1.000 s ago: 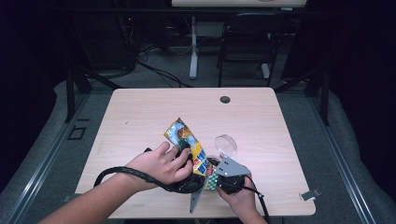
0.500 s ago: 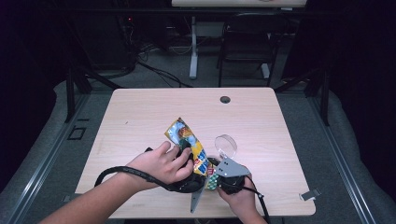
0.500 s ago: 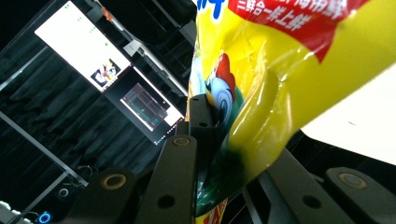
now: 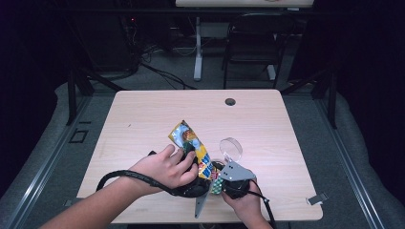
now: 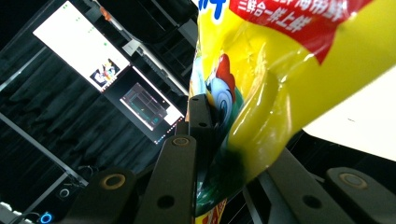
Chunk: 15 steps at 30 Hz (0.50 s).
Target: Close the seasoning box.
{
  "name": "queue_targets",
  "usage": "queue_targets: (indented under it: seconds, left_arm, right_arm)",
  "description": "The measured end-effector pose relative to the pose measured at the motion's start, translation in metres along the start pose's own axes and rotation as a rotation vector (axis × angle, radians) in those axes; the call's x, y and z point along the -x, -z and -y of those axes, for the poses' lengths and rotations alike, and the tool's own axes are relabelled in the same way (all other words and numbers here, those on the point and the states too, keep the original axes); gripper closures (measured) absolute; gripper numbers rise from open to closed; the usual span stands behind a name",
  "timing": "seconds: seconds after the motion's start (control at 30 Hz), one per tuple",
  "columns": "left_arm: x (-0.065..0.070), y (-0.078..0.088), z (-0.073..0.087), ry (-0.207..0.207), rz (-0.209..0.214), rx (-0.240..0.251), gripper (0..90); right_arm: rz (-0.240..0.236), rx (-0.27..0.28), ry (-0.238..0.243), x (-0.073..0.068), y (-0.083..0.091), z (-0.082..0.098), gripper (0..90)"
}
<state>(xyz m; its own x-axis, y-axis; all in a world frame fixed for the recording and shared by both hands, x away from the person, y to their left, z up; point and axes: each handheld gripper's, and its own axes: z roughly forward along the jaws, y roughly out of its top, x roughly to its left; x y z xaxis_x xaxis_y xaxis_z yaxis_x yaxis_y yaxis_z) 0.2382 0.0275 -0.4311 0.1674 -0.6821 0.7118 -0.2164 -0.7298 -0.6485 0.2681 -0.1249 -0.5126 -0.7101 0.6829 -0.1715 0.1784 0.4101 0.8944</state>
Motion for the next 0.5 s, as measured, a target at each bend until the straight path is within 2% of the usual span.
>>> queue_targets:
  seconds: [0.5]
  left_arm:
    - [0.001,0.0007,0.0015,-0.003,0.004,0.0,85.1]
  right_arm:
    - [-0.02,0.0,-0.02,-0.0015,-0.0003,-0.0009,71.0]
